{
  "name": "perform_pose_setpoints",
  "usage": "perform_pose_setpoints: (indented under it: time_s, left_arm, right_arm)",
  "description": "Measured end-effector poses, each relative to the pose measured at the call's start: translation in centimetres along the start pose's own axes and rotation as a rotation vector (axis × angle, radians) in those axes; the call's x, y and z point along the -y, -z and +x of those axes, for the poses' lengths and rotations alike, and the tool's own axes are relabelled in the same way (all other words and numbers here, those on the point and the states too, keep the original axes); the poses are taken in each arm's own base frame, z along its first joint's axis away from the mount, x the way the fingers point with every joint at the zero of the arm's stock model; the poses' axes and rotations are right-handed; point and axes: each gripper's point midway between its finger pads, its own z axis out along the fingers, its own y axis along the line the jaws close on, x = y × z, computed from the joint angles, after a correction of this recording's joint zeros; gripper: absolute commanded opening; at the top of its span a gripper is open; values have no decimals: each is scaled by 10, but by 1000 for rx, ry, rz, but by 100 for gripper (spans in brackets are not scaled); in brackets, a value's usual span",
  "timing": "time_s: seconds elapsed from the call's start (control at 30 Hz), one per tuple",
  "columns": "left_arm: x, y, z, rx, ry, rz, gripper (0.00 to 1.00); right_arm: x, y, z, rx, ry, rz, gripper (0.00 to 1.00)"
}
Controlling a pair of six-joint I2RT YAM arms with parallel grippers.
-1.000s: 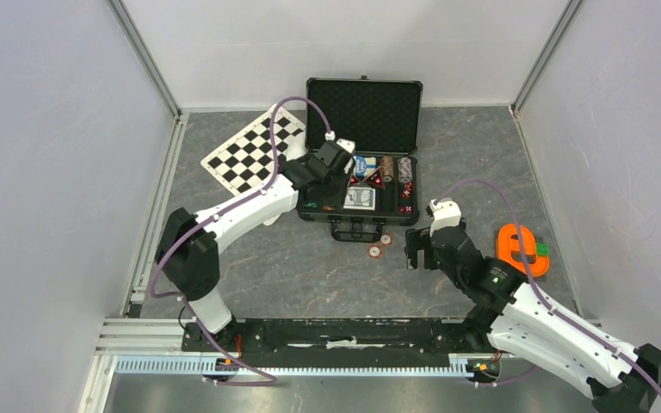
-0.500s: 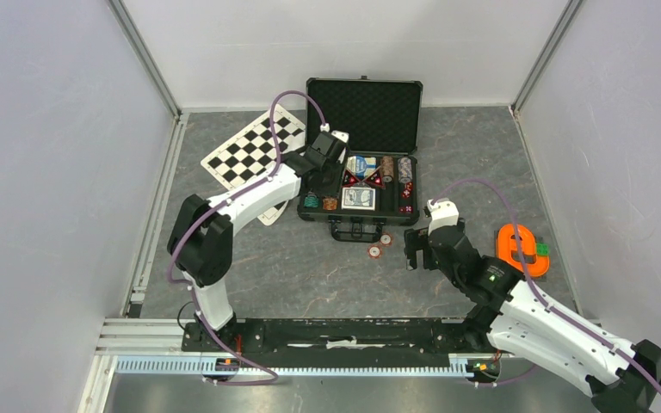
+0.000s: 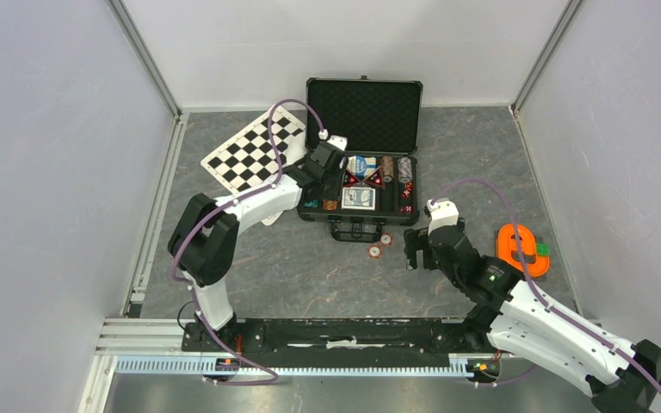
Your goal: Pack up texas hold em set
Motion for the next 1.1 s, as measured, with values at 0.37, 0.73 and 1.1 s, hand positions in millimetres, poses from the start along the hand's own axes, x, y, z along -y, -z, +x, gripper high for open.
perform_pose_setpoints:
  time_s: [0.37, 0.73, 1.1]
  left_arm:
    - [-7, -6, -5, 124, 28, -21, 44]
    - [-11, 0, 0, 138, 33, -21, 51]
    - [-11, 3, 17, 76, 15, -16, 53]
  right_arm:
    - [0, 0, 0, 0, 0, 0, 99]
    - [0, 0, 0, 0, 0, -1, 99]
    - [-1, 0, -2, 6, -3, -4, 99]
